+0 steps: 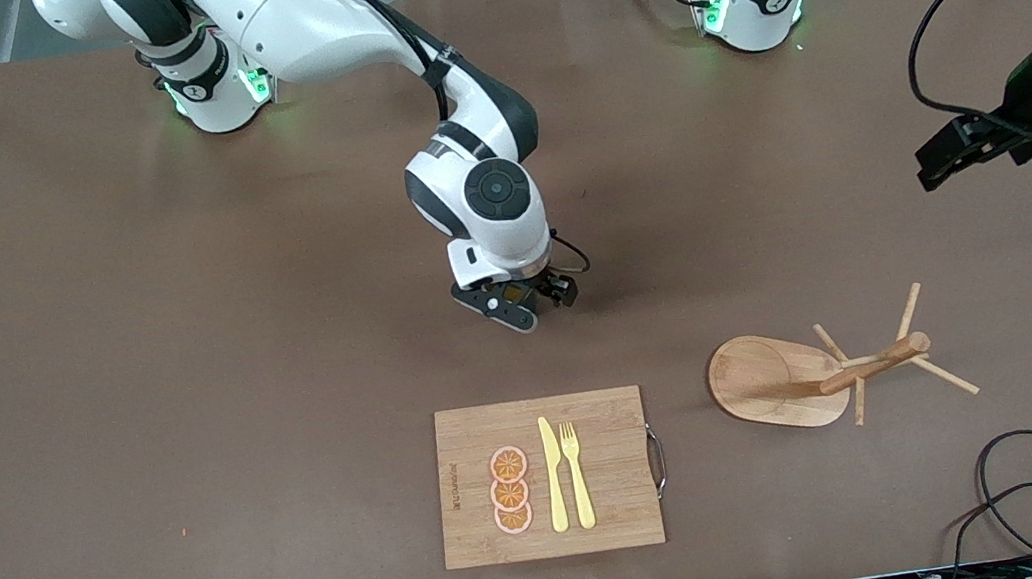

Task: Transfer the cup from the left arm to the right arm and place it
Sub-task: 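Lower the right gripper over the mug rim and grasp it, then carry the mug with the right gripper away from the cutting board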

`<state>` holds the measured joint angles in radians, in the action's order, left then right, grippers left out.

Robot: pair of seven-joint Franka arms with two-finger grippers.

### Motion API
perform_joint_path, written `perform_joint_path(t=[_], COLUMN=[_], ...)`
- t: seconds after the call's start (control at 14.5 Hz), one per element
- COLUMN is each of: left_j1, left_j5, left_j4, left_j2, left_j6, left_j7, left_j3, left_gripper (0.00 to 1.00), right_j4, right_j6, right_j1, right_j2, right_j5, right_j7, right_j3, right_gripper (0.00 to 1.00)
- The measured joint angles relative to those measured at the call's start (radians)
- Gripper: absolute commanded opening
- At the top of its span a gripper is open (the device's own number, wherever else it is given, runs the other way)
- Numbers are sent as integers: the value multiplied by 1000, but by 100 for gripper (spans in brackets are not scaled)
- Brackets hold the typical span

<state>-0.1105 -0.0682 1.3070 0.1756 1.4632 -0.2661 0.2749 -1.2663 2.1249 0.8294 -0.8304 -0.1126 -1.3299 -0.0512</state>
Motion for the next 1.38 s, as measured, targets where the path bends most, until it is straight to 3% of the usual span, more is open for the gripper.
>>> perform_joint_path(t=[0.28,0.48,0.76,0.96,1.38], left_j1=[77,83,83,83,84], left_j5=[13,13,13,13,13], left_j4=[71,120,147,178,194], left_j2=[-52,-93,-137,-166,-182], left_j6=[-2,-2,-2,-4,-37], left_j7=[45,63,79,95,128], left_j3=[-103,-117,-126,-130,-131], left_gripper=[100,100,100,100,100], right_j4=[1,5,14,31,50], right_j6=[3,2,-23,-115,-211], right_j1=[4,2,2,-18,-263], right_j2=[-10,-10,-10,-5,100], right_j5=[0,0,1,13,18], right_j7=[80,124,164,283,754], right_j3=[-6,-11,-15,-39,-84], right_gripper=[13,4,1,1,1])
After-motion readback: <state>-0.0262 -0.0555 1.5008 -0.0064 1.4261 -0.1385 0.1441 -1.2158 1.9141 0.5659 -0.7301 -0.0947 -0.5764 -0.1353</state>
